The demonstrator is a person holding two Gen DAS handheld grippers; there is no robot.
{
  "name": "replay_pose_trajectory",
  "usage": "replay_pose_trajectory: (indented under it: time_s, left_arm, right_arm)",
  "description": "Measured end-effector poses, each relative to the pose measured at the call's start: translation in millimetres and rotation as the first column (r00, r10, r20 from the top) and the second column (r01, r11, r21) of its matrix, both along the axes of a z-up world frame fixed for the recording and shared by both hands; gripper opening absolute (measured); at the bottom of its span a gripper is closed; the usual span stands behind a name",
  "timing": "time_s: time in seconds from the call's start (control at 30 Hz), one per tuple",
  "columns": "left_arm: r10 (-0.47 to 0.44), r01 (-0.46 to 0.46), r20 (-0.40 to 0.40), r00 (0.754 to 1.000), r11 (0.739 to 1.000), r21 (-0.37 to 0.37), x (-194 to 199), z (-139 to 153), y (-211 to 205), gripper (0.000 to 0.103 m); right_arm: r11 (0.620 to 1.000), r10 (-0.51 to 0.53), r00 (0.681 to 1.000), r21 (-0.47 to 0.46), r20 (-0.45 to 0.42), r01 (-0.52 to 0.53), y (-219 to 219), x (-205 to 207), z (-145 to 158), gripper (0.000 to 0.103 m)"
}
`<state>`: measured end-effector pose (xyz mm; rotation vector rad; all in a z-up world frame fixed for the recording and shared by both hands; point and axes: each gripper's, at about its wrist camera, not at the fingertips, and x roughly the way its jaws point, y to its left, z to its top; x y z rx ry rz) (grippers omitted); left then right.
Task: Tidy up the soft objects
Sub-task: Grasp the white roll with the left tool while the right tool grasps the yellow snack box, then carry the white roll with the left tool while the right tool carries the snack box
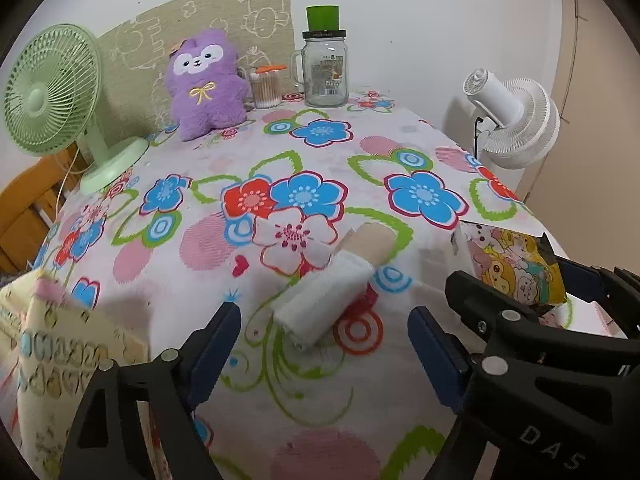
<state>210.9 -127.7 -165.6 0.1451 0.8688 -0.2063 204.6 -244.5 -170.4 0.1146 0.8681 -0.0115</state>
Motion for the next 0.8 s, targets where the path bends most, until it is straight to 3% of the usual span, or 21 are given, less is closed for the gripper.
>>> replay_pose_trajectory:
  time_s: [0.2, 0.3, 0.37, 0.47, 0.53, 0.8]
  left_arm:
    - [-0.012, 0.012, -0.023, 1.000, 1.000, -0.001, 19, -9, -1, 0.085]
    - [-0.014, 0.012, -0.053, 0.998, 0.999, -0.033, 25, -13, 1, 0.063]
    - [-0.018, 0.014, -0.075, 0.997, 0.998, -0.053, 27, -15, 3, 0.041]
    - [-0.025, 0.022, -0.073, 0.997, 0.999, -0.047, 22, -11, 3, 0.026]
    - [-0.032, 0.029, -0.065, 0.997, 0.999, -0.046, 18, -9, 3, 0.021]
    - [-0.047, 0.046, -0.023, 0.999, 0.998, -0.045, -3, 5, 1, 0.020]
  right_arm:
    - [1.000, -0.007, 1.000, 0.007, -0.013, 0.007, -2, 14, -7, 0.078]
    - [1.000, -0.008, 1.000, 0.014, -0.017, 0.009, -2, 21, -10, 0.079]
    - [1.000, -0.009, 1.000, 0.018, -0.021, 0.010, -2, 24, -11, 0.079]
    - [1.000, -0.007, 1.000, 0.011, -0.030, 0.007, 1, 27, -13, 0.079]
    - [1.000, -0.002, 1.000, 0.005, -0.029, 0.003, 3, 28, -13, 0.079]
    - [1.000, 0.001, 1.000, 0.011, -0.015, -0.001, 7, 18, -7, 0.079]
